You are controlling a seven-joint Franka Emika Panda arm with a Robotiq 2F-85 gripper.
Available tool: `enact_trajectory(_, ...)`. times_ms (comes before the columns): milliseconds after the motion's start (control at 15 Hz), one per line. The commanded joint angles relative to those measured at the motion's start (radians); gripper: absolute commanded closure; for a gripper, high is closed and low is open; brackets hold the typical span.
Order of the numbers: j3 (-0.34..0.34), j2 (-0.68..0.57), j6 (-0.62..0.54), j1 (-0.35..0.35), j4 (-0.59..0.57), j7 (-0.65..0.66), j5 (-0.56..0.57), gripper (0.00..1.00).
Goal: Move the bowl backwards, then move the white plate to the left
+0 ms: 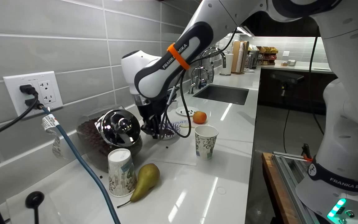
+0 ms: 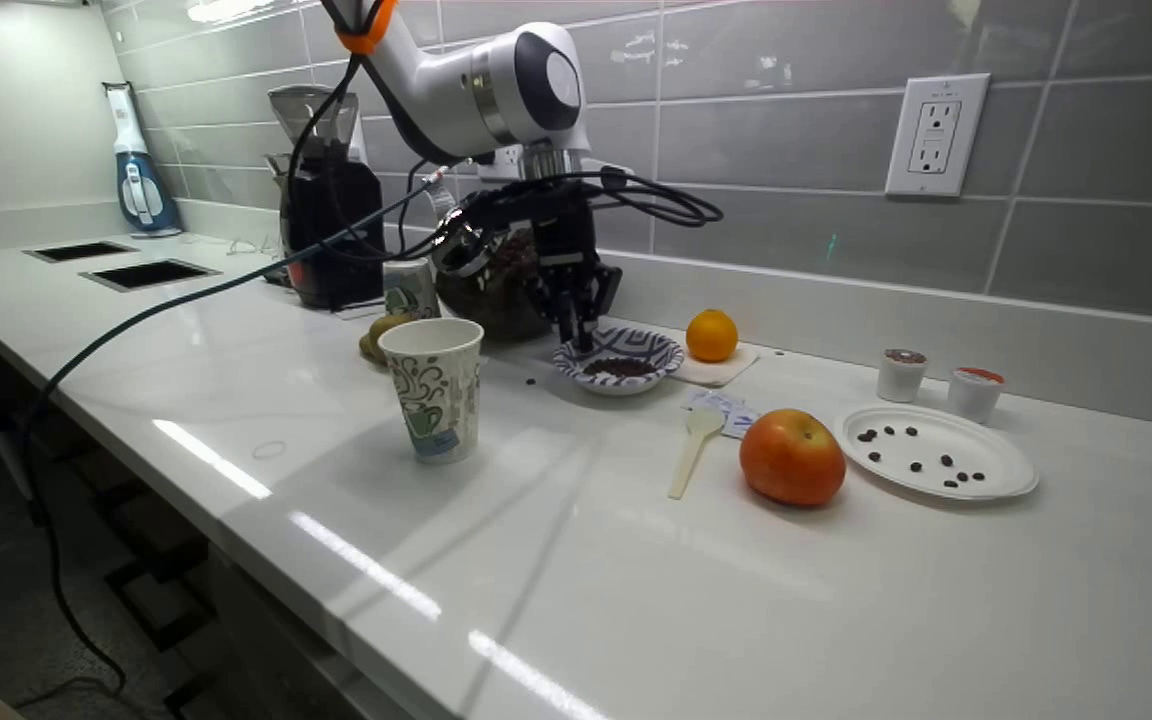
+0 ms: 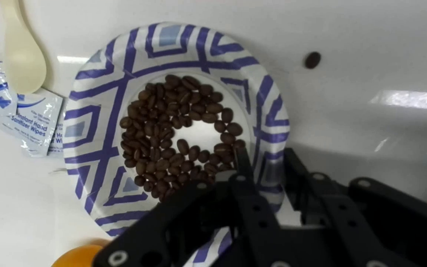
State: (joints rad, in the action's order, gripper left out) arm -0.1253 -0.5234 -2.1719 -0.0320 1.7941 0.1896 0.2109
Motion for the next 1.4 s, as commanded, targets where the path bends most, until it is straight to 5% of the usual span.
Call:
enact_trajectory(0,0.023,0.039,0.009,0.009,0.026,-0.032,-0.010,0.42)
enact_trajectory(400,0.063,0.172,-0.031,0.020,0.110,-0.062,-0.064,0.01)
enact_trajectory(1000,-0.022,0.467,-0.075,0.111,0.424,0.037,-0.120,0.00)
enact_trajectory(1267,-0.104,0.618,-0.077,0.185,0.531,0.167,0.029,0.00)
enact_trajectory(1333,-0.071,0.506,-0.049,0.167,0.435,0.105,-0.022,0.00)
